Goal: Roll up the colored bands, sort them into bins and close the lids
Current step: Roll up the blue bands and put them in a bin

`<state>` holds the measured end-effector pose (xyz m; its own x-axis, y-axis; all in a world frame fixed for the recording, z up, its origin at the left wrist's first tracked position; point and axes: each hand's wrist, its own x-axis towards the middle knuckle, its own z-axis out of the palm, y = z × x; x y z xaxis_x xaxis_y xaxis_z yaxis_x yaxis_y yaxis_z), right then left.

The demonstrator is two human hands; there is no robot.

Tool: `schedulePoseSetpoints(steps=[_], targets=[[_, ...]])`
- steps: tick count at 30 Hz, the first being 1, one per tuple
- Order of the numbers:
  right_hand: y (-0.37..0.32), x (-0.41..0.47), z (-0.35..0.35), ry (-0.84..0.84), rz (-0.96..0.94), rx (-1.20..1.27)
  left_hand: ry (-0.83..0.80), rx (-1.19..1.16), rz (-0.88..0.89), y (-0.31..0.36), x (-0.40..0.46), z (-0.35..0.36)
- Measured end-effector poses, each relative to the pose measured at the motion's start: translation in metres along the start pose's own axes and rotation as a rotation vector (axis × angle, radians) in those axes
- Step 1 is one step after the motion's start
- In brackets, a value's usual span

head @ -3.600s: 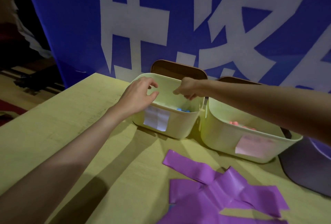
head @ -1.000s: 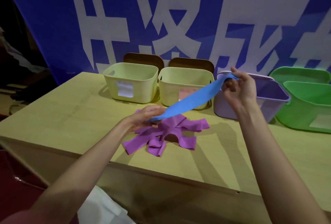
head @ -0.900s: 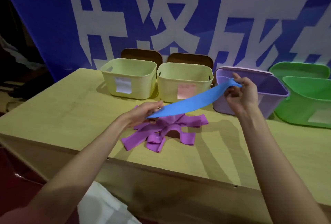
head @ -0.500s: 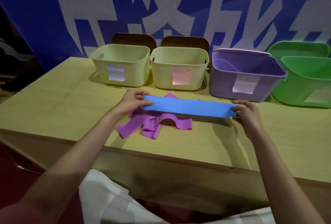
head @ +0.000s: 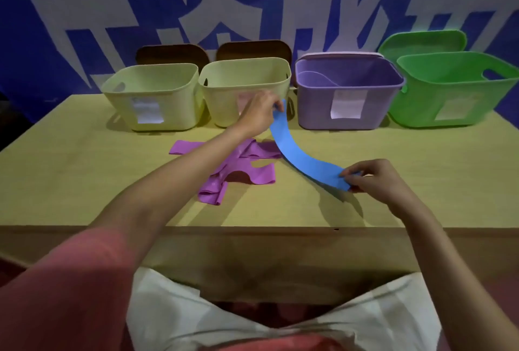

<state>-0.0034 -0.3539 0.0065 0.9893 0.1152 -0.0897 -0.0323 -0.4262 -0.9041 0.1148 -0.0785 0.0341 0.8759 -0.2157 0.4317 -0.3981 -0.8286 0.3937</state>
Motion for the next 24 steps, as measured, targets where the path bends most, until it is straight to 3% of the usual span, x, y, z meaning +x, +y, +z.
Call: schedulePoseSetpoints(steps=[6,16,20,24], targets=[[-0.005,-0.023,-0.001,-0.098,0.029,-0.010,-0.092,0.054,0.142,0.010,0.023,0.030],[-0.002,-0.030,0.030,-0.157,0.232,0.124,-0.225,0.151,0.030,0.005,0.022,0.060],[-0.001,-0.034,0.027,-0.227,0.246,0.105,-0.100,0.107,-0.020,0.010,0.002,0.060],[0.004,-0.036,0.022,-0.264,0.234,0.056,-0.001,-0.017,0.039,0.033,-0.055,0.058]])
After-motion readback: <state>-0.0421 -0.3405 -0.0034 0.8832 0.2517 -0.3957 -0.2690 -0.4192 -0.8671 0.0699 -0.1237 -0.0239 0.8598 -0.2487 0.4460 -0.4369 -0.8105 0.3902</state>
